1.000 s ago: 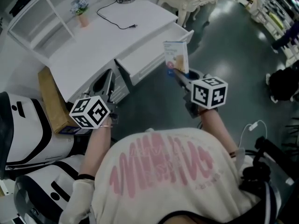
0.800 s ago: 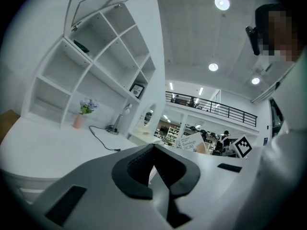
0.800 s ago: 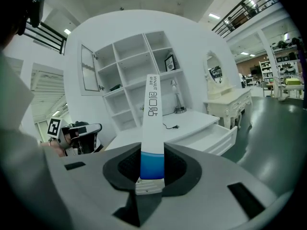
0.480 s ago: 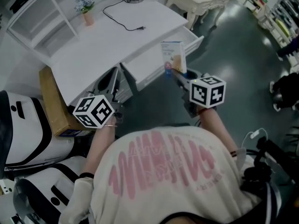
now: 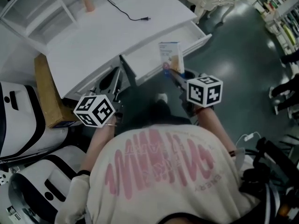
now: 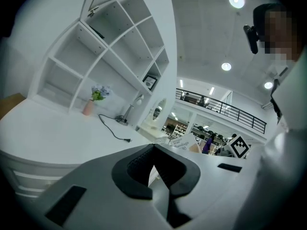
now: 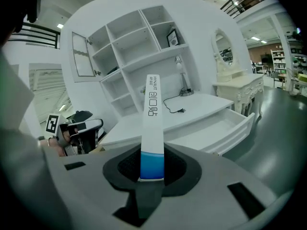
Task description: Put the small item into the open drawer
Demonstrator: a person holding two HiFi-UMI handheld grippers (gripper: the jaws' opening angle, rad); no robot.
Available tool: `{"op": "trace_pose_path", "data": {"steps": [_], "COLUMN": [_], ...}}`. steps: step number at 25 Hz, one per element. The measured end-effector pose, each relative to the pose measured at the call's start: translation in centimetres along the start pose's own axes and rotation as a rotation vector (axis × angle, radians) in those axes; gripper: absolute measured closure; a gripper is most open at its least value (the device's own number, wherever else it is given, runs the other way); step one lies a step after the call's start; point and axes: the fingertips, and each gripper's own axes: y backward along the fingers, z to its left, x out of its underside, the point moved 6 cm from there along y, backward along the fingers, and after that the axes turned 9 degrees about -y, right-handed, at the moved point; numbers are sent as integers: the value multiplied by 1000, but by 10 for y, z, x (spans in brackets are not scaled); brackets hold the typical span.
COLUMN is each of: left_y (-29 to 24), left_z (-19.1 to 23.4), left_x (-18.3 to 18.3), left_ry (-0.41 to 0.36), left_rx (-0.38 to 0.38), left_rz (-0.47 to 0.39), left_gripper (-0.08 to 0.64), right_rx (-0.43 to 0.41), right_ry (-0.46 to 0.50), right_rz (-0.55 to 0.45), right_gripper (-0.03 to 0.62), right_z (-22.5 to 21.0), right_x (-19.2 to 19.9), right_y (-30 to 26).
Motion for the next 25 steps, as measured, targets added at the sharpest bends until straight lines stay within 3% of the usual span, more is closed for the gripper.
{"op": "trace_pose_path", "data": {"steps": [7,12,19,25], "left_y": [-22,-45,-62,-65], "left_z": [26,45,68,84], "left_x": [5,17,47,75], "left_ry": [31,66,149,214], "left_rx": [-78,-139,-219,-277], "left_rz": [-2,19,52,70], "left_gripper": [531,531,531,531], "right_rx": [-59,-112,-187,-259], "right_ry": [25,82,260,482], "right_rz": [67,223,432,631], "right_gripper": [505,506,506,506], "right_z": [-22,-40,-65,-76], "right_x": [-21,-33,-48,-37], "right_y": [-45,-91,-151,-187]}}
